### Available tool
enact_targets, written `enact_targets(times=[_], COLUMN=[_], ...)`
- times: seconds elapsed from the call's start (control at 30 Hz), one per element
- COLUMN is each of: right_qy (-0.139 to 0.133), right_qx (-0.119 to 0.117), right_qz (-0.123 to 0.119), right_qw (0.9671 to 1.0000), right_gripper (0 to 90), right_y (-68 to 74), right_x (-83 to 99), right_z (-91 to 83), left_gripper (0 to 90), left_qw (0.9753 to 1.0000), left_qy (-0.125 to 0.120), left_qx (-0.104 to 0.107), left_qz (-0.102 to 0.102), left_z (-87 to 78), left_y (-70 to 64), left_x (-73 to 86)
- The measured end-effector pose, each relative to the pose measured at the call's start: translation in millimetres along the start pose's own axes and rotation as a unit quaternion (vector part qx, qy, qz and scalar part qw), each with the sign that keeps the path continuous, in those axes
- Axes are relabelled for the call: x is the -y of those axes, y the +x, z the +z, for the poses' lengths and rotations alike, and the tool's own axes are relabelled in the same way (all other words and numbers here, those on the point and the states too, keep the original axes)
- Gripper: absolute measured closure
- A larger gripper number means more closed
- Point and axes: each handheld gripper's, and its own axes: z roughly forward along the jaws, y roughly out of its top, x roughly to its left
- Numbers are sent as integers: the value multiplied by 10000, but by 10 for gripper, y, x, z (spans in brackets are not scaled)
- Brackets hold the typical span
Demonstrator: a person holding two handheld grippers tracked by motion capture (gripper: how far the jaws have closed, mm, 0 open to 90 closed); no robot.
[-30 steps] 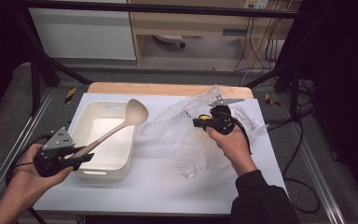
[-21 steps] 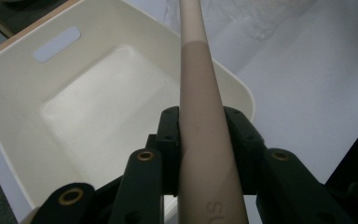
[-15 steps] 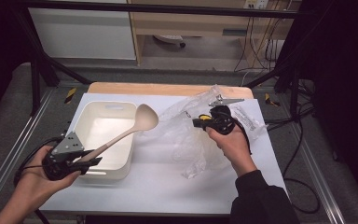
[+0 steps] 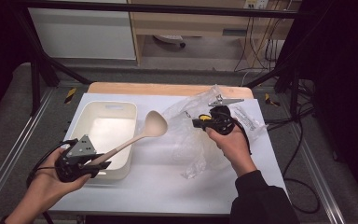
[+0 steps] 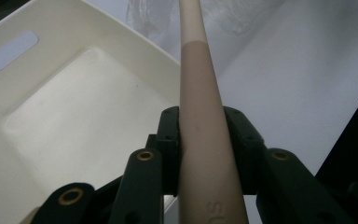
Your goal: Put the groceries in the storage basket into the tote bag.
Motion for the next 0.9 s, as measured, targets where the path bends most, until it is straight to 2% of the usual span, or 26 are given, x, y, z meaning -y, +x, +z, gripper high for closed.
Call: enact_targets(times=[0.9], right_qy=[2], right_qx=[9], right_qz=[-22], right_qw=[10000], right_gripper=[900], right_y=[-5], right_x=[9], right_z=[-4], left_gripper=[689], left_qw=[9994], left_qy=[117], left_qx=[328], left_qz=[-6], left_z=[255], left_y=[-148], left_x=[-64])
